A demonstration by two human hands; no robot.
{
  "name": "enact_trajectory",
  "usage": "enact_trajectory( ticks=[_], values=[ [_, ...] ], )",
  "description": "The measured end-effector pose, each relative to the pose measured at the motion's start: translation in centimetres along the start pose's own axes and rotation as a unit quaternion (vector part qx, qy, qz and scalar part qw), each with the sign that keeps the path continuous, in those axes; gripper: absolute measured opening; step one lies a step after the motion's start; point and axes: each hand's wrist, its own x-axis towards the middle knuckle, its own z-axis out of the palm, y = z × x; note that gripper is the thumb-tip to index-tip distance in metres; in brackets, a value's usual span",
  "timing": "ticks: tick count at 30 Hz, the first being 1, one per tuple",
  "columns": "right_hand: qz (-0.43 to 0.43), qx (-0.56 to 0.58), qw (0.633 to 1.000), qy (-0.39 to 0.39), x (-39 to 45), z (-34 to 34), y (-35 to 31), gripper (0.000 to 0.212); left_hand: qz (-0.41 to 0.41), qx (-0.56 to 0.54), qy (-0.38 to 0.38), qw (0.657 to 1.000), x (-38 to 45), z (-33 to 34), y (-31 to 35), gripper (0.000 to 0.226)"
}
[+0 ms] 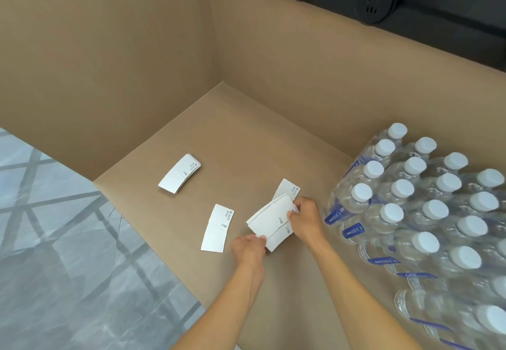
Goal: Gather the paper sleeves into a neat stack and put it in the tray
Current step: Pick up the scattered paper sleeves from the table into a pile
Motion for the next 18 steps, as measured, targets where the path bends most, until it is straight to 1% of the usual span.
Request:
enact_trajectory(
  ticks=[2, 7, 11, 16, 18],
  values=[
    [-0.001, -0.016, 1.000, -0.009, 1.7, 0.2, -1.0, 0.015, -0.011, 0.003, -0.005, 1.000, 0.8, 0.4, 1.1, 0.028],
    [-0.016, -0.071, 0.997, -0.023, 5.6, 0.6, -2.6, 0.023, -0.059, -0.028, -0.011, 0.998, 2.5, 1.7, 3.1, 0.028],
    [-0.008, -0.143, 0.989, -0.039, 8.2, 0.8, -3.5, 0.014, -0.097, -0.068, -0.034, 0.992, 3.0, 2.9, 4.2, 0.021],
    [0.002, -0.183, 0.982, -0.046, 9.9, 1.1, -3.6, 0.022, -0.121, -0.093, -0.029, 0.988, 3.5, 4.1, 5.0, 0.016],
    [0.005, -0.199, 0.979, -0.044, 10.0, 1.3, -3.7, 0.023, -0.124, -0.092, -0.020, 0.988, 3.7, 4.4, 4.9, 0.016]
  ],
)
